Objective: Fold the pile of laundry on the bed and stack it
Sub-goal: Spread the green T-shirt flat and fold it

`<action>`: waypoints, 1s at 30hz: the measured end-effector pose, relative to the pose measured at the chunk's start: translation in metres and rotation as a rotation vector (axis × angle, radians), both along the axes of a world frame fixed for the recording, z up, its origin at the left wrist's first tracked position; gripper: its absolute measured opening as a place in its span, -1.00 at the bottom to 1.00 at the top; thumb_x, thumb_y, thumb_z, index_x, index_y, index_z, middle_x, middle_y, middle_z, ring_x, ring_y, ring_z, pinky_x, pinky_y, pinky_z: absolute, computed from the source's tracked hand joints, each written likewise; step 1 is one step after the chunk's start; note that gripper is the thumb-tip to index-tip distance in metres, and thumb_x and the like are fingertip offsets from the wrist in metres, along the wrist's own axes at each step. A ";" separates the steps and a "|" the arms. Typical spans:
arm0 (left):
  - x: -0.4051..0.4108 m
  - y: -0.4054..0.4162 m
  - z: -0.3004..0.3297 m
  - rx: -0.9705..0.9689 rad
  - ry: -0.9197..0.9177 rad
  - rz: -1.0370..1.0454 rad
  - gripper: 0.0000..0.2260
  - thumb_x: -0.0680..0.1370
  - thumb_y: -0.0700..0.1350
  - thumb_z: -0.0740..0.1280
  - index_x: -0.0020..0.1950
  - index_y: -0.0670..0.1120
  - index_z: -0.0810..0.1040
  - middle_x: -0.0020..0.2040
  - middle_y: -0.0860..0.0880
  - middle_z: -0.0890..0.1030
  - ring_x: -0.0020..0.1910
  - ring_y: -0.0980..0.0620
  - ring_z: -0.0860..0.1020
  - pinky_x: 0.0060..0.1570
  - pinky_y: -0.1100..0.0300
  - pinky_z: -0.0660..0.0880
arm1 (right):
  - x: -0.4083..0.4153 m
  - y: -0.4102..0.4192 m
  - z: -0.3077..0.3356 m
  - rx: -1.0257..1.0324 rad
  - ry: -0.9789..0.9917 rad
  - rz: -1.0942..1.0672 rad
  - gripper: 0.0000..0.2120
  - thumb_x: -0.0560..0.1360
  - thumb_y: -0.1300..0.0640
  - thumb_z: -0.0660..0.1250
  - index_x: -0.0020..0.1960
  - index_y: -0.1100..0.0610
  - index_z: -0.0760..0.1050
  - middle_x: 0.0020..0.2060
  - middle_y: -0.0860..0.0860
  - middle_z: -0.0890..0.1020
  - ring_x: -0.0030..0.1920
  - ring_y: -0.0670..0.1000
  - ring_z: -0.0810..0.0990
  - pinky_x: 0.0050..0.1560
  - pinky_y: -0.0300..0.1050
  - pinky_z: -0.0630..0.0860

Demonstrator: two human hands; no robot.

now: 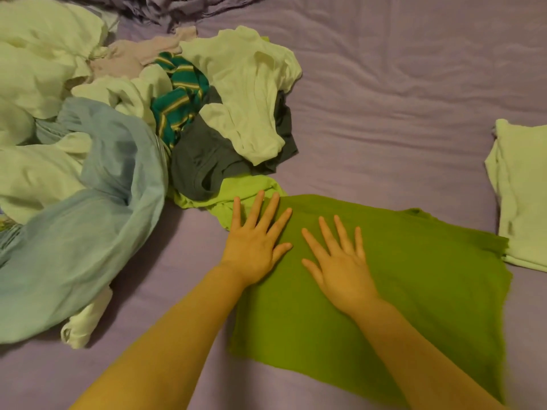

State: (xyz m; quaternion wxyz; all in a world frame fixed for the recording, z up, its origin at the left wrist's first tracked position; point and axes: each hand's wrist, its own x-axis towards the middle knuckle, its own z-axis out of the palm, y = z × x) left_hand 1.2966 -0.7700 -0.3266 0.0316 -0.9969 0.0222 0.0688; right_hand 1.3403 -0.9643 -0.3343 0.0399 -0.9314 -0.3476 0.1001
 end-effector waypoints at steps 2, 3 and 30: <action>-0.004 0.008 -0.005 -0.021 -0.017 0.027 -0.41 0.55 0.26 0.03 0.47 -0.04 0.35 0.48 -0.18 0.28 0.46 -0.30 0.22 0.28 -0.43 0.20 | 0.005 0.012 -0.005 -0.029 -0.020 0.011 -0.46 0.52 -0.22 0.20 0.44 -0.03 0.34 0.43 0.16 0.35 0.44 0.28 0.25 0.34 0.41 0.17; -0.006 0.010 -0.008 -0.036 -0.022 0.042 -0.40 0.55 0.27 0.03 0.47 -0.05 0.33 0.49 -0.20 0.27 0.46 -0.30 0.21 0.29 -0.43 0.19 | 0.007 0.017 -0.007 -0.041 -0.029 0.018 -0.45 0.54 -0.24 0.09 0.45 -0.03 0.31 0.44 0.16 0.32 0.45 0.28 0.23 0.35 0.41 0.15; -0.092 0.006 0.026 -0.858 0.318 0.726 -0.39 0.54 -0.02 0.35 0.52 -0.06 0.17 0.32 -0.11 0.41 0.27 -0.11 0.44 0.18 0.04 0.40 | 0.030 0.126 0.041 -0.263 0.123 0.466 -0.41 0.56 0.00 0.23 0.52 -0.15 0.06 0.54 -0.01 0.07 0.45 0.12 0.15 0.36 0.08 0.11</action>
